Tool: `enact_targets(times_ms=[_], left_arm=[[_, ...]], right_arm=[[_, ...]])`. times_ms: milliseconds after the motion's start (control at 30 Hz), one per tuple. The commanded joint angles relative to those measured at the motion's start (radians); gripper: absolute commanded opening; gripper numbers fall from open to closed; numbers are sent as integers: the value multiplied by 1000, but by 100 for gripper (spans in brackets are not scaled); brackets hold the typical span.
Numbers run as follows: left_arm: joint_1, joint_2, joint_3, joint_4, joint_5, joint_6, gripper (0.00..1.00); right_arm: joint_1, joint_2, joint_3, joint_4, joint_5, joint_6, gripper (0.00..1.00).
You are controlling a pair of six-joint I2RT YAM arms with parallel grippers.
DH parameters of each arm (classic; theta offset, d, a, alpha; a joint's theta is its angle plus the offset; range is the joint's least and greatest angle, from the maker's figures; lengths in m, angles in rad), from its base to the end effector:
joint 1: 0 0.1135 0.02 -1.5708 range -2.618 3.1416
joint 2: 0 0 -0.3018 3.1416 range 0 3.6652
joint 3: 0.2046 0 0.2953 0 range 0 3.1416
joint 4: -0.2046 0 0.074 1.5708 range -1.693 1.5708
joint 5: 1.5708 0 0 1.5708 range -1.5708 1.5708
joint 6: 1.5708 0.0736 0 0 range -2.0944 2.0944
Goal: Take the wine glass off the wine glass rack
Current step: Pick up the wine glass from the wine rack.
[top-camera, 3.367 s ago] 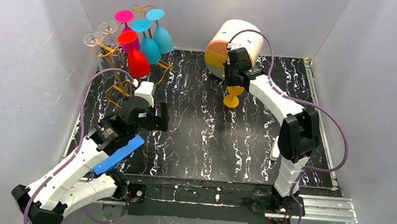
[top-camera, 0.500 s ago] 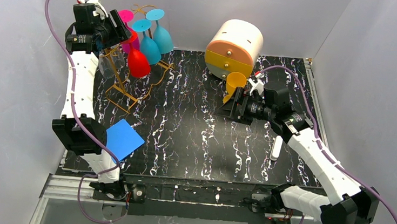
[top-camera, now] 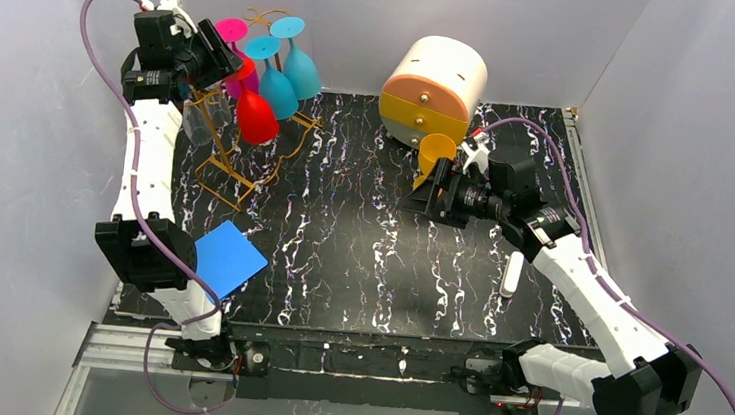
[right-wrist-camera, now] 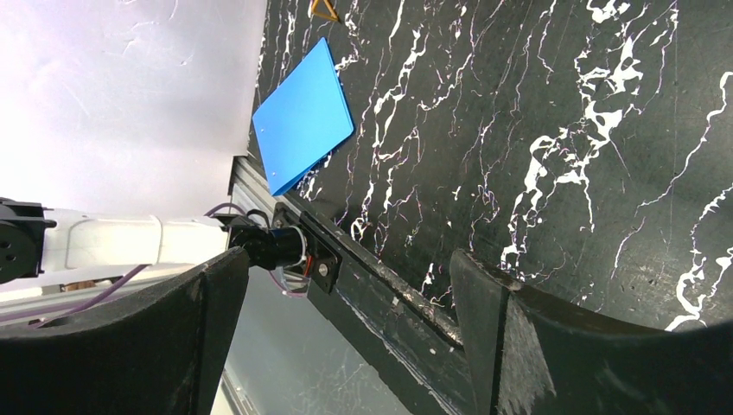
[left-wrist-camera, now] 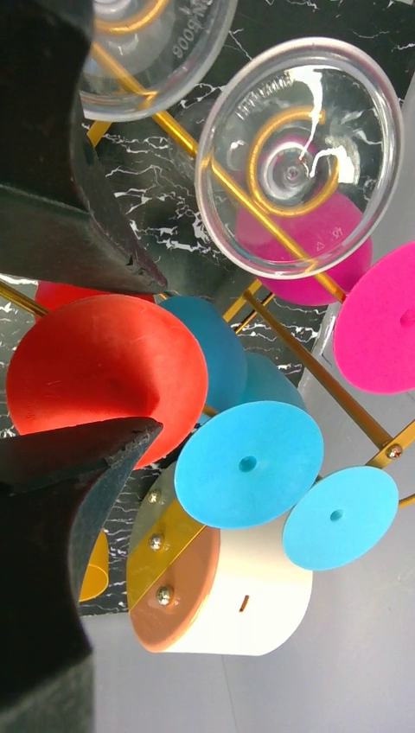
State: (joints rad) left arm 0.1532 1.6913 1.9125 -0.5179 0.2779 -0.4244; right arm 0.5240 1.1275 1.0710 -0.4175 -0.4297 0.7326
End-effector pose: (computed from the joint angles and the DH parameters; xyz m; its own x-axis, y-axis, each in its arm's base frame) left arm 0.4613 0.0508 0.4928 -0.3096 -0.4485 -0.8384 -0.0164 0.8842 -0.4669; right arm 0.2513 0.1806 0.3654 -0.8127 0.2326 -0.5343 -0.3124 0.6000 0.7364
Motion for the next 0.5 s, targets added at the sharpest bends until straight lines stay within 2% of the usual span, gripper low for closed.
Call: enact_targets(times_ms=[0, 233, 300, 467], left_arm=[[19, -63, -39, 20, 37, -55, 51], [35, -76, -79, 48, 66, -99, 46], [56, -94, -146, 122, 120, -172, 41], [78, -117, -207, 198, 159, -237, 33]], right_arm=[[-2, -35, 15, 38, 9, 10, 94], [-3, -44, 1, 38, 12, 15, 94], [-3, -62, -31, 56, 13, 40, 95], [-4, -72, -52, 72, 17, 48, 95]])
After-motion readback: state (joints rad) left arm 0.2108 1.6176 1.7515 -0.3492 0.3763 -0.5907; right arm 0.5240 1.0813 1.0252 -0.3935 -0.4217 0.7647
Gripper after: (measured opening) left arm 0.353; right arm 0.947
